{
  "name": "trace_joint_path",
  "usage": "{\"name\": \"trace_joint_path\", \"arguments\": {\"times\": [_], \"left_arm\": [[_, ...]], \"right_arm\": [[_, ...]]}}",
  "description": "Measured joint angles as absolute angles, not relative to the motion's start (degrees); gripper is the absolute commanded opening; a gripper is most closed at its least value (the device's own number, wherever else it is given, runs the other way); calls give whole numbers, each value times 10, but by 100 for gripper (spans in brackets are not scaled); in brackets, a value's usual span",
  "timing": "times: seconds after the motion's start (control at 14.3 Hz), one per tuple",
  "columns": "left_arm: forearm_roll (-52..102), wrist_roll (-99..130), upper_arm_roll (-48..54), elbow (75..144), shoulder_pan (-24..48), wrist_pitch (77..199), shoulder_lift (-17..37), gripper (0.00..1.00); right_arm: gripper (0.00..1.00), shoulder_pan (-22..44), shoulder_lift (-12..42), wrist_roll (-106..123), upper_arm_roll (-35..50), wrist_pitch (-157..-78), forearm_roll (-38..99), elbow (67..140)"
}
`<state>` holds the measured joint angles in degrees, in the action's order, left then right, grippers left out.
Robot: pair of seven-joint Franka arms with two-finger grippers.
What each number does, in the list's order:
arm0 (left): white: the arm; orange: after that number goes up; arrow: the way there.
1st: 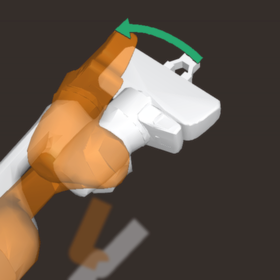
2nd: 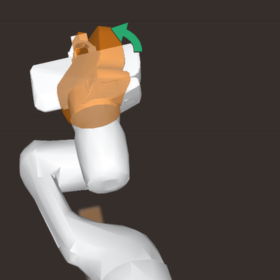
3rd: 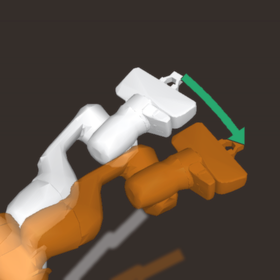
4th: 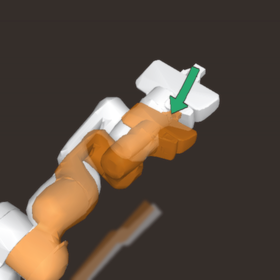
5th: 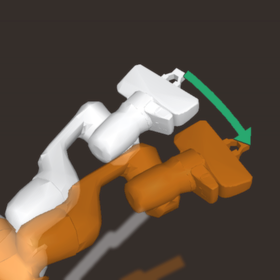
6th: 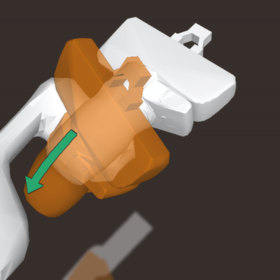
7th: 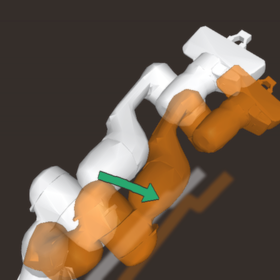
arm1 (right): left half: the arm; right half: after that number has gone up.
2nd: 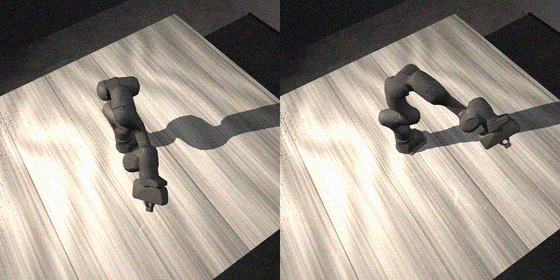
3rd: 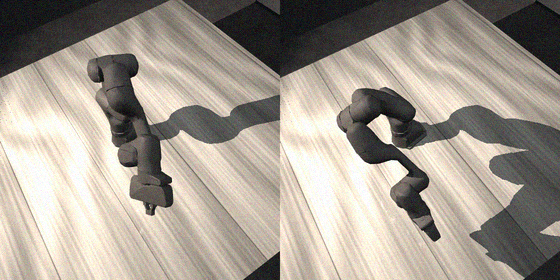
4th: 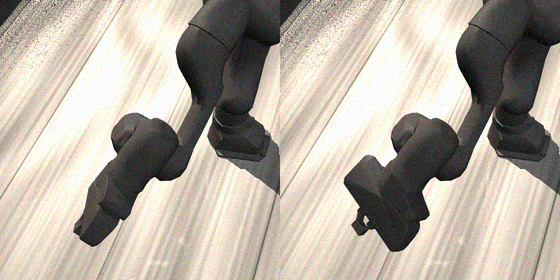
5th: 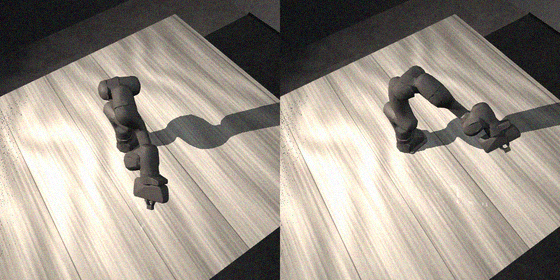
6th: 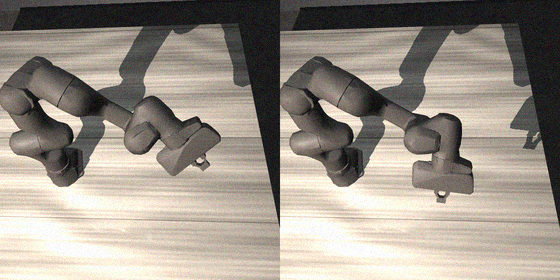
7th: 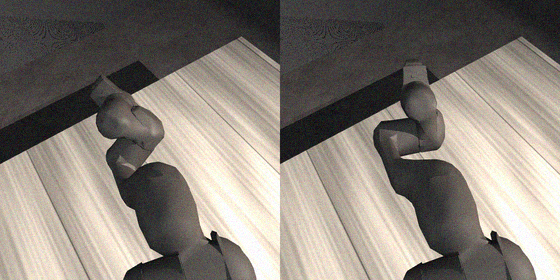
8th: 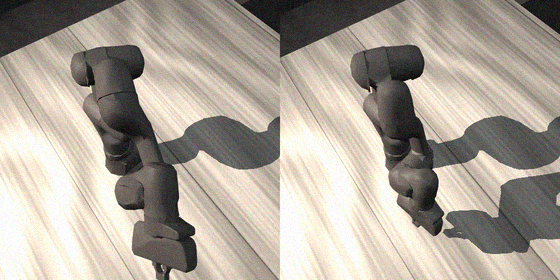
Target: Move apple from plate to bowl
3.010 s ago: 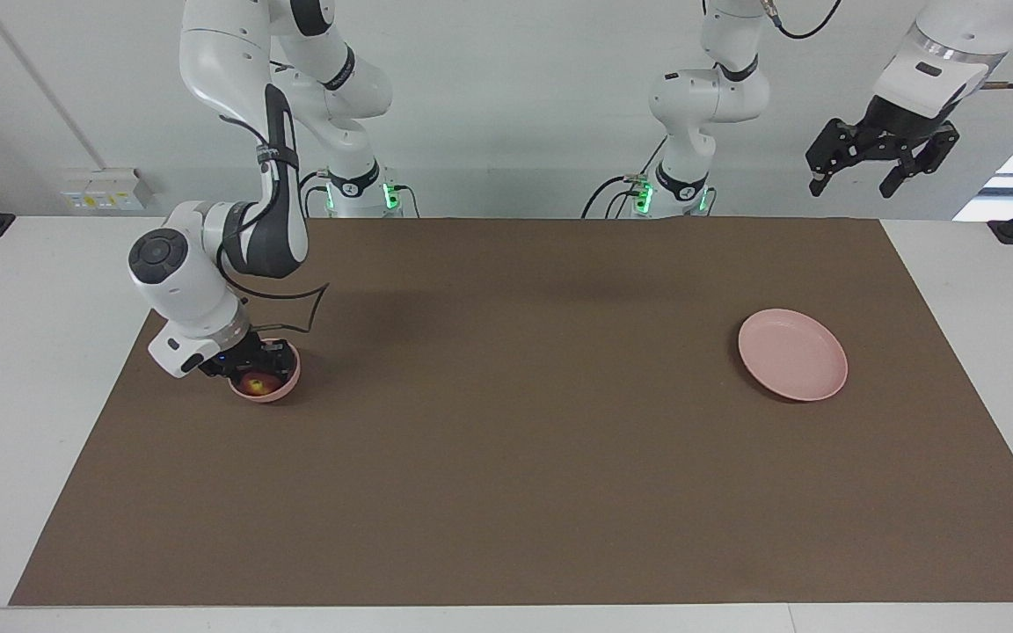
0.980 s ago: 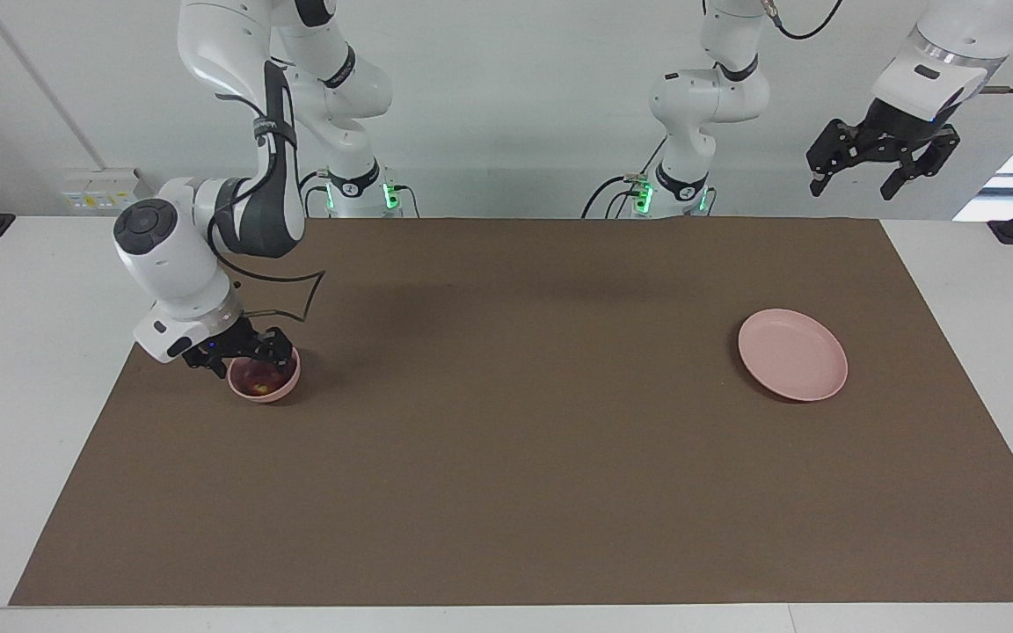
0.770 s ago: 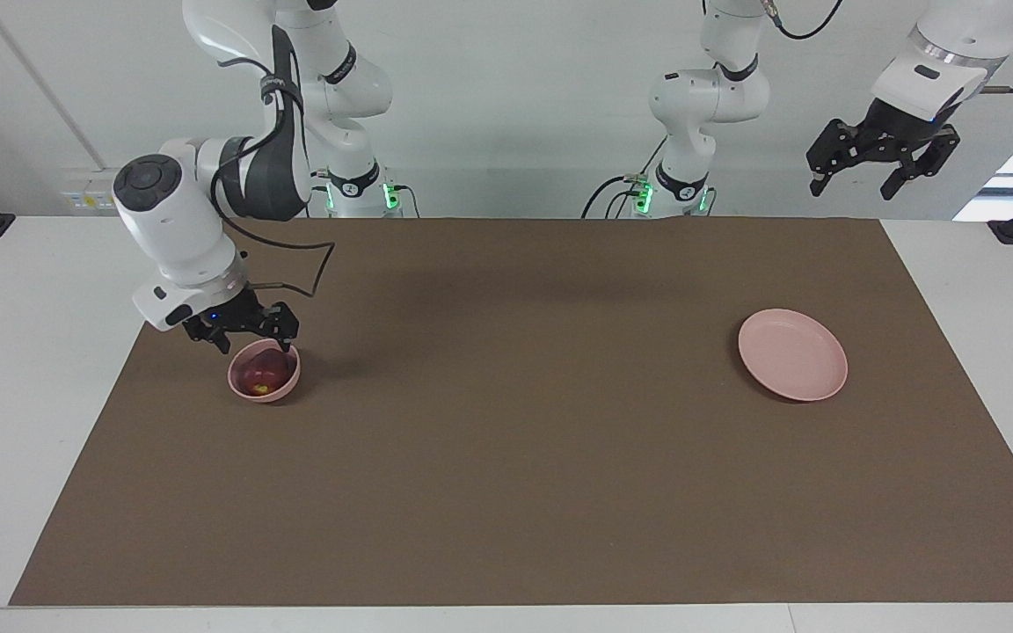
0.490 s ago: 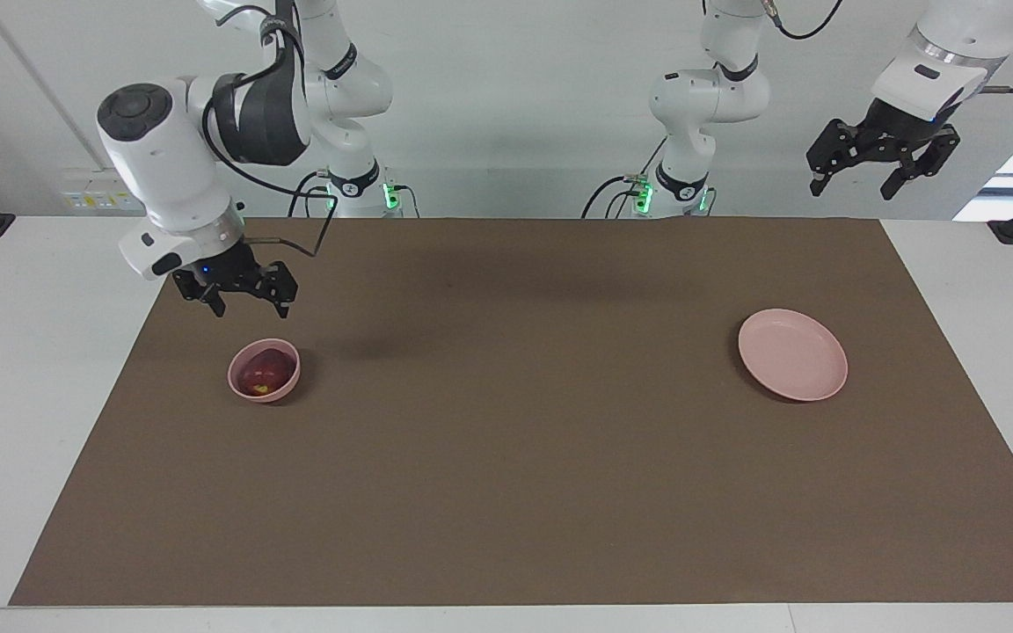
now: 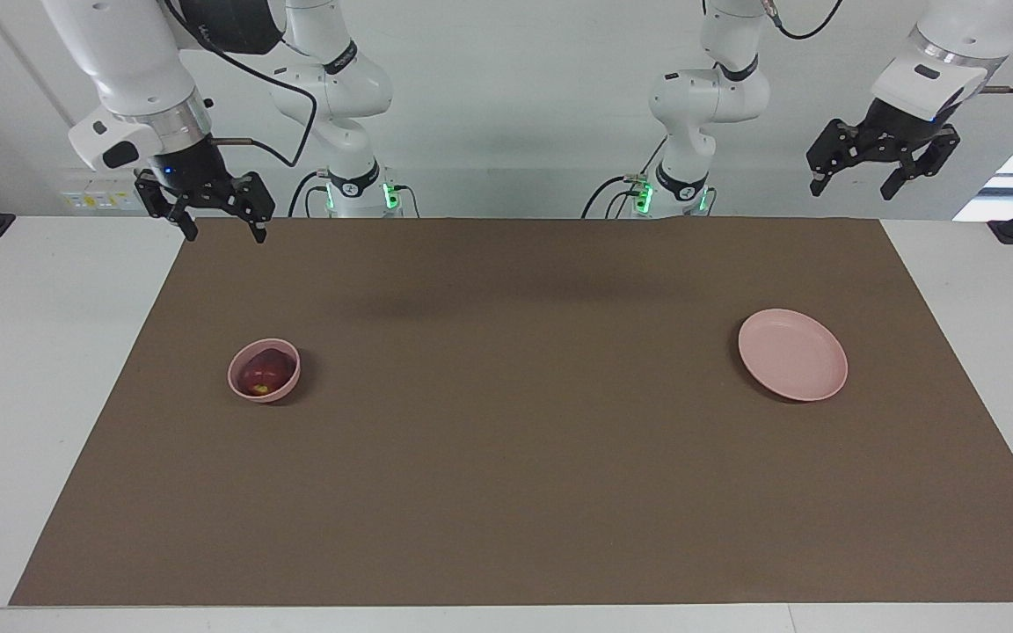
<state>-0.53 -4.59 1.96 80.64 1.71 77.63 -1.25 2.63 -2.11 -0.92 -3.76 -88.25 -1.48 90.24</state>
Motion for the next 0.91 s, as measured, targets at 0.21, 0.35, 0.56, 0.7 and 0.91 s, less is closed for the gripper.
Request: {"name": "trace_joint_path", "arguments": {"times": [0.21, 0.35, 0.56, 0.7, 0.91], "left_arm": [[-5, -46, 20, 806, 17, 776, -13, 100], [-5, -46, 20, 806, 17, 776, -13, 100], [-5, -46, 20, 806, 17, 776, -13, 100], [-5, -46, 20, 806, 17, 776, -13, 100], [-5, -46, 20, 806, 17, 776, -13, 100]], "right_arm": [[100, 26, -42, -9, -38, -833, -15, 876], [100, 26, -60, -9, -38, -819, -16, 873], [100, 25, -67, -9, -38, -811, -16, 879], [100, 25, -66, -9, -37, -812, -15, 885], [100, 26, -65, -8, -36, -812, -15, 890]]}}
